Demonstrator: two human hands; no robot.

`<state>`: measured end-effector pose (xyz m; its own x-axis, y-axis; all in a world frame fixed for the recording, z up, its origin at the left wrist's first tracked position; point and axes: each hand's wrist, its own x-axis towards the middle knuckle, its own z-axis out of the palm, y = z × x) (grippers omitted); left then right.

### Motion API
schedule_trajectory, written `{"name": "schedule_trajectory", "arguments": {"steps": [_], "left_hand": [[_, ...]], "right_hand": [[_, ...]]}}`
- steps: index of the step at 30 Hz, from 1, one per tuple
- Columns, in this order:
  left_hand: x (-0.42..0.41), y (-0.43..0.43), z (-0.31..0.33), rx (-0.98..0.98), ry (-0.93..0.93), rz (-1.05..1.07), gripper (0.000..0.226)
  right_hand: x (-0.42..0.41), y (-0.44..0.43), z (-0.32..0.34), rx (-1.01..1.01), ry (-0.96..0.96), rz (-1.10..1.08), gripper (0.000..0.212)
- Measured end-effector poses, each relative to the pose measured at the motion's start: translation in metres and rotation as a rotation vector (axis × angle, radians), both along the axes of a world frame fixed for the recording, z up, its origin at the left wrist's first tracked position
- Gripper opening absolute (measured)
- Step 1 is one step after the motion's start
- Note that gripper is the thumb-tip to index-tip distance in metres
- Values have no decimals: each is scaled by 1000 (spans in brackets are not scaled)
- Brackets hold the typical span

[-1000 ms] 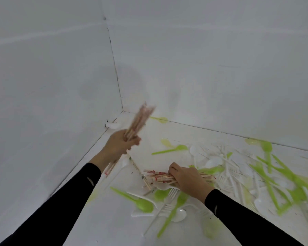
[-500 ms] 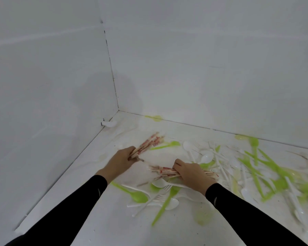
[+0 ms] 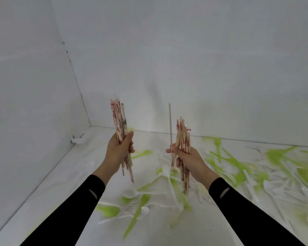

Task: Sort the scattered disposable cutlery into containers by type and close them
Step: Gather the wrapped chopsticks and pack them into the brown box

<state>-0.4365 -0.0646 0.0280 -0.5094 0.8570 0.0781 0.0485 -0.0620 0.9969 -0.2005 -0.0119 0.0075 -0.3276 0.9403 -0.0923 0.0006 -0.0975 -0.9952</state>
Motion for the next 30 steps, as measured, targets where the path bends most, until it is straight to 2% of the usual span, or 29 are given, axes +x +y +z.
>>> {"name": "schedule_trajectory", "arguments": {"steps": [4,8,11,14,15,18,19,22,23,28,30], "left_hand": [[79,17,18,14,-81,-114,32],[168,33,28,12,-110,-292,33],[240,39,28,38,-73,-379,29],[304,38,27,20,-69,-423,21],[328,37,25,-8,-94,-450,27],[381,29,21,-50,-143,-576,35],[405,23,19,-51,-138,-632,36],[455,11,19,-34,-142,-738,44],[472,7,18,-30,-152,-771,46],[541,-5,18,-55,-142,-768,30],[559,-7,15,-27,-143,-730,31]], "right_hand": [[51,-13,17,-37,20,-22,23],[105,-34,30,-34,-49,-3,24],[163,-51,33,-26,-110,-84,27],[226,-63,31,-21,-128,-253,28],[248,-67,31,-22,-116,-306,33],[294,-77,28,-37,-58,-373,71],[315,-82,29,-43,-47,-389,71],[356,-94,31,-45,-98,-425,41],[371,-98,30,-30,-118,-451,37],[426,-110,17,41,-201,-634,42],[440,-111,13,58,-168,-729,50]]}}
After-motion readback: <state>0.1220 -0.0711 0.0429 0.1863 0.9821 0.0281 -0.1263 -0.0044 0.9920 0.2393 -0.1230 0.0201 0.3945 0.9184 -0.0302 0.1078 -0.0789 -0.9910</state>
